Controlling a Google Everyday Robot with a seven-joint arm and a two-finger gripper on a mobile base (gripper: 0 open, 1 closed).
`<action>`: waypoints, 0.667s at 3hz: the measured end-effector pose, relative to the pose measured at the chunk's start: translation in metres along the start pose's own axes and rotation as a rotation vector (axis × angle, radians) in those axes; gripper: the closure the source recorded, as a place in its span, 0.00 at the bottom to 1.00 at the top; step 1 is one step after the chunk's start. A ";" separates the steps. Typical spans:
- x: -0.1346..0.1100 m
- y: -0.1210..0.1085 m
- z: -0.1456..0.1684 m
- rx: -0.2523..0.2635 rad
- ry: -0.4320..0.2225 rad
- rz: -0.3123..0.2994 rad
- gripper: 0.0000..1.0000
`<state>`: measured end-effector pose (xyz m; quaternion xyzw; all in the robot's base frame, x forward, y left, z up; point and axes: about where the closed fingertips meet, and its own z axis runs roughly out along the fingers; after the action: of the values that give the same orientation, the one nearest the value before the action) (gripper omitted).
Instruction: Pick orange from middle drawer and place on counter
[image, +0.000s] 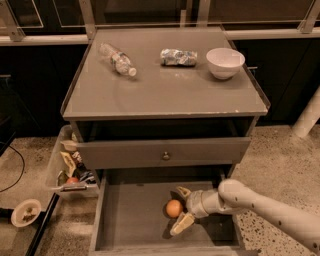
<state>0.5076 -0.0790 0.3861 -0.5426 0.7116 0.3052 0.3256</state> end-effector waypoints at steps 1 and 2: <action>0.000 0.000 0.001 0.000 -0.001 0.001 0.18; 0.000 0.000 0.001 0.000 -0.001 0.001 0.41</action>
Offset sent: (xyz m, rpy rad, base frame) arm 0.0003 0.0003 -0.0006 0.0007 0.0005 -0.0002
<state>0.5079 -0.0787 0.3855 -0.5424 0.7116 0.3056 0.3256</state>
